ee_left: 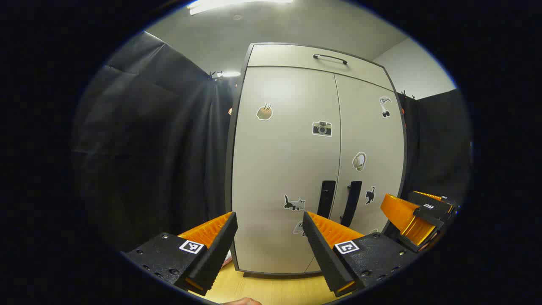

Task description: Open the right door of the double-door shoe cabinet with the right hand, and open the left door with the left hand.

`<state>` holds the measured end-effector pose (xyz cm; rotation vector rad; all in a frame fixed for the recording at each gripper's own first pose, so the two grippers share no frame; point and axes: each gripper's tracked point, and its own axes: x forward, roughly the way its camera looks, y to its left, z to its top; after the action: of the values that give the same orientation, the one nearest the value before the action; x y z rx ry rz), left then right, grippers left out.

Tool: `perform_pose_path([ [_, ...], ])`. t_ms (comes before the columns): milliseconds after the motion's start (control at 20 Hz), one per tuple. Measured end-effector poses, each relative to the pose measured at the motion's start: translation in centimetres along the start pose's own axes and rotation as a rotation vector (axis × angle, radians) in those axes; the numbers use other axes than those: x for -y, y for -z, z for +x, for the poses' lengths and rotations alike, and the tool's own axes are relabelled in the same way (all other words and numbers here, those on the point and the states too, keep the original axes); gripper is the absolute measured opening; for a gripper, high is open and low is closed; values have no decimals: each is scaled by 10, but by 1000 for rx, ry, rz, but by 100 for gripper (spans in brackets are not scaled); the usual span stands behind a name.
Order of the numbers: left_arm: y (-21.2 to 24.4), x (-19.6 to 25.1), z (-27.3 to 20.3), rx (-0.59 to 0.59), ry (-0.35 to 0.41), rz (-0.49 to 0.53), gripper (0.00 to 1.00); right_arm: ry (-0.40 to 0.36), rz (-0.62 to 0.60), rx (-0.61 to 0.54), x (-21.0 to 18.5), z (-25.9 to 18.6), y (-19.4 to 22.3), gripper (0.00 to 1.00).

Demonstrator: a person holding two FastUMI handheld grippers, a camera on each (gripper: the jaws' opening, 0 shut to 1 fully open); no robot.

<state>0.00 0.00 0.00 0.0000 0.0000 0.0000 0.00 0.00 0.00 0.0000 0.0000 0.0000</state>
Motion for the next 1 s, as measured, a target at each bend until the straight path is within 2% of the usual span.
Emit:
perform_pose_path([
  [1000,2,-16,12,12,-2,23,96,7,4,-15,-15,28,8,99],
])
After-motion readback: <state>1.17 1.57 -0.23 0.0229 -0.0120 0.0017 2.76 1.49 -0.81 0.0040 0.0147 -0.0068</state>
